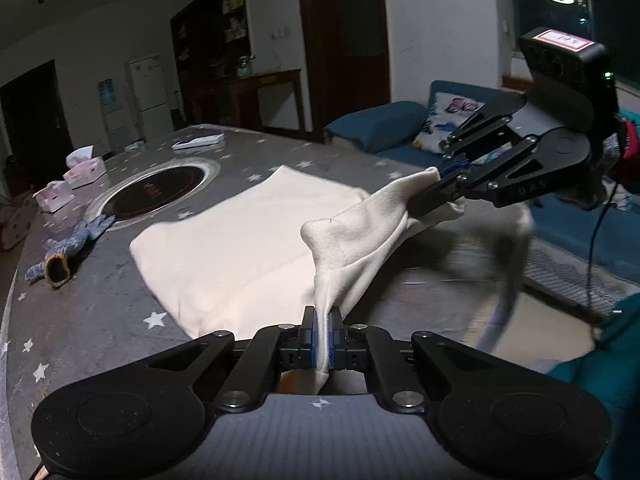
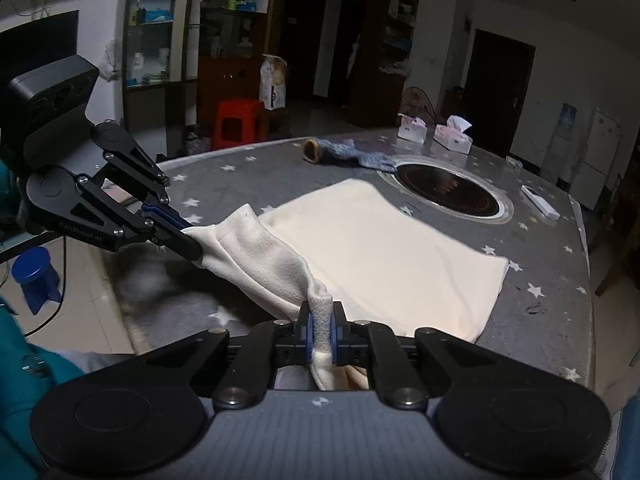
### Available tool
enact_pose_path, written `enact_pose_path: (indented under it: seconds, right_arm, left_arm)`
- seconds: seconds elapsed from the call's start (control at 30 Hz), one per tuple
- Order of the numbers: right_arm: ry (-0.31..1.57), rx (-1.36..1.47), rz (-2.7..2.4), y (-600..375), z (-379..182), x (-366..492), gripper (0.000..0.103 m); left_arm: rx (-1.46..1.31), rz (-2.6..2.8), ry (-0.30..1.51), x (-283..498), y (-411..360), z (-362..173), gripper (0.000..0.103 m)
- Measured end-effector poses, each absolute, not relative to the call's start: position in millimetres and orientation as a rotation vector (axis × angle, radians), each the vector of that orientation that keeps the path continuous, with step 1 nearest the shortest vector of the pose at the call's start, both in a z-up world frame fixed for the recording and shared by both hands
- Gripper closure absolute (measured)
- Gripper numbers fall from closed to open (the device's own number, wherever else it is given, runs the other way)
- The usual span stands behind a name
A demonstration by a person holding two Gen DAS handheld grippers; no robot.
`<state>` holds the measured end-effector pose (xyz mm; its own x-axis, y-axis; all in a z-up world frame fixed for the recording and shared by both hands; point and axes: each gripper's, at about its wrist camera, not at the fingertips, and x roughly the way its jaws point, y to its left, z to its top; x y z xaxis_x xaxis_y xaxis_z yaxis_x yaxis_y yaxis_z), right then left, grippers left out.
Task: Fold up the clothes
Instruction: 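Lift the hem with both grippers and fold it toward the collar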
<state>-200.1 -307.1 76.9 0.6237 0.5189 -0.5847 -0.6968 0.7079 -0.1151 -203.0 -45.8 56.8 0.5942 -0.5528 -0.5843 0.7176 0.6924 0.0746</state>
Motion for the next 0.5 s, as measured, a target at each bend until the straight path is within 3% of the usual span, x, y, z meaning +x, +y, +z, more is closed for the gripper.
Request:
enact_pose_path:
  seconds: [0.27,0.5]
  right_arm:
    - [0.495,-0.362,0.726,-315.7,121.6,-237.6,0.098]
    - [0.502,-0.395,0.722,-307.9,131.2,-183.0,0.098]
  left_arm:
    - [0.305,-0.791,0.505,-222.6,-40.4,104.5,0.098]
    - [0.302,-0.674,0.529,-159.3,-46.2,114.0,0.098]
